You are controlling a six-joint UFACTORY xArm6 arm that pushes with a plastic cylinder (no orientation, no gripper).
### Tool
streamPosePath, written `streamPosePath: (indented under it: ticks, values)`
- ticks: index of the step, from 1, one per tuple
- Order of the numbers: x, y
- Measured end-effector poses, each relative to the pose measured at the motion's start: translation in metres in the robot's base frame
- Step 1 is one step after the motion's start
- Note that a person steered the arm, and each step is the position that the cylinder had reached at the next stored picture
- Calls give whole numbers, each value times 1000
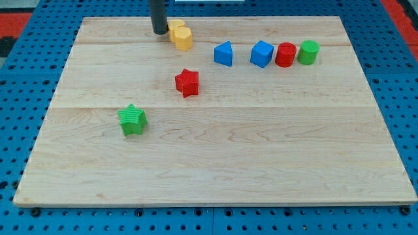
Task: Place the yellow heart above the blue triangle
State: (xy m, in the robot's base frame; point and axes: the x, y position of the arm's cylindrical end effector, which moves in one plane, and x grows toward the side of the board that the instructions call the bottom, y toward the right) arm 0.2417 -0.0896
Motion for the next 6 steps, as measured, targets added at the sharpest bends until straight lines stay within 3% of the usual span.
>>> streamPosePath:
  ticks: [2,3,4,5,6]
  values:
    - [11,49]
    - [-17,6]
    - [-47,8]
    - [-44,82]
    - [-21,77]
